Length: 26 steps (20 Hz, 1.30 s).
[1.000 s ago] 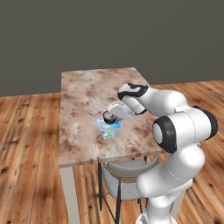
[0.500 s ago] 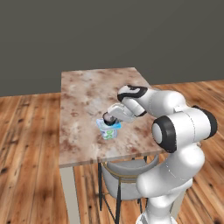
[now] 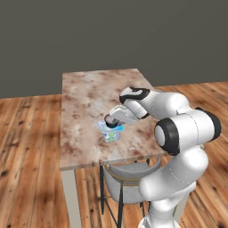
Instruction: Stack the yogurt containers by placing the smaller containers on top of the larger containers.
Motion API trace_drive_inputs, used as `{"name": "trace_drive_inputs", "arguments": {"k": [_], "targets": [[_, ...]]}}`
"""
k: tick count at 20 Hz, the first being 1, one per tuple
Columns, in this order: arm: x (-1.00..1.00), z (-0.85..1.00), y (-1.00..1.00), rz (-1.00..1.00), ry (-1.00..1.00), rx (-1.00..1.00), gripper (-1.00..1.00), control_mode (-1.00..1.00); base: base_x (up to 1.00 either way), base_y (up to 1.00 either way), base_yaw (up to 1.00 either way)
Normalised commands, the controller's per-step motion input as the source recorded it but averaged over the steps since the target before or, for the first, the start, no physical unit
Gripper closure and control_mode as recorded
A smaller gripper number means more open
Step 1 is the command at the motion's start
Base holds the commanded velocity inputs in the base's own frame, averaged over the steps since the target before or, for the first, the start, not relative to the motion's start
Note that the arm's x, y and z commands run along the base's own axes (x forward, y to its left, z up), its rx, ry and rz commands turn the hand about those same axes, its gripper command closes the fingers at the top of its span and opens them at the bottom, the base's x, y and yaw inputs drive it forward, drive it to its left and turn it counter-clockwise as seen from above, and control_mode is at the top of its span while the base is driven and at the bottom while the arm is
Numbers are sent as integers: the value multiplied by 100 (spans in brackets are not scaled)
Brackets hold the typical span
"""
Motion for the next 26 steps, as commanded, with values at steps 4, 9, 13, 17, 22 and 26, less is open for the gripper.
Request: {"name": "trace_drive_inputs", "arguments": {"k": [4, 9, 13, 17, 22, 26], "targets": [[0, -3, 0, 0, 0, 0, 100, -100, 0, 0, 0], [0, -1, 1, 0, 0, 0, -100, -100, 0, 0, 0], [0, -1, 1, 0, 0, 0, -100, -100, 0, 0, 0], [0, -3, 0, 0, 0, 0, -100, -100, 0, 0, 0], [-5, 4, 0, 0, -4, 0, -100, -100, 0, 0, 0], [-22, 25, 0, 0, -12, 2, -100, -100, 0, 0, 0]]}}
